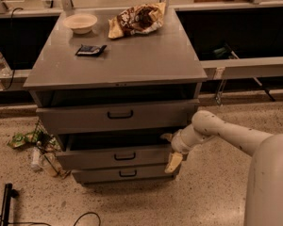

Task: Open middle drawer

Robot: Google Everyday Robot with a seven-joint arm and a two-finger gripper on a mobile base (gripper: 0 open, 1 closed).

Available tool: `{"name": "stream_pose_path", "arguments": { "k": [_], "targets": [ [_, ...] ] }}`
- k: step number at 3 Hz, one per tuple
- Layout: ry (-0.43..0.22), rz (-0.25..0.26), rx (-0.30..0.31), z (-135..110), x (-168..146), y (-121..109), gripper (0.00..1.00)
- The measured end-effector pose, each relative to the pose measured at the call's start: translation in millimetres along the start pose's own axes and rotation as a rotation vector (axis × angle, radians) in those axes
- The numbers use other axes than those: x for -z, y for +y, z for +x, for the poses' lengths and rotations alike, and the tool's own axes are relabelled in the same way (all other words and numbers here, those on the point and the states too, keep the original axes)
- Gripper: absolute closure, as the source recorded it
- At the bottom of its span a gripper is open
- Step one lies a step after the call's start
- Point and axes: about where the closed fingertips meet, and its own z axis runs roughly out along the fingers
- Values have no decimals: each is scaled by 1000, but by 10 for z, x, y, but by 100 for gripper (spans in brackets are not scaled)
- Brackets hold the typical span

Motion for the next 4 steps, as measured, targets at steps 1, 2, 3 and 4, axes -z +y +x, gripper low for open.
{"name": "stream_pose_path", "arguments": {
  "k": [1,2,3,4],
  "targets": [
    [-8,-22,-12,90,-127,-37,36],
    [0,-64,-30,73,-42,122,69],
    [7,-88,-58,58,37,307,92],
    [11,-150,-129,88,20,712,100]
  ]
}}
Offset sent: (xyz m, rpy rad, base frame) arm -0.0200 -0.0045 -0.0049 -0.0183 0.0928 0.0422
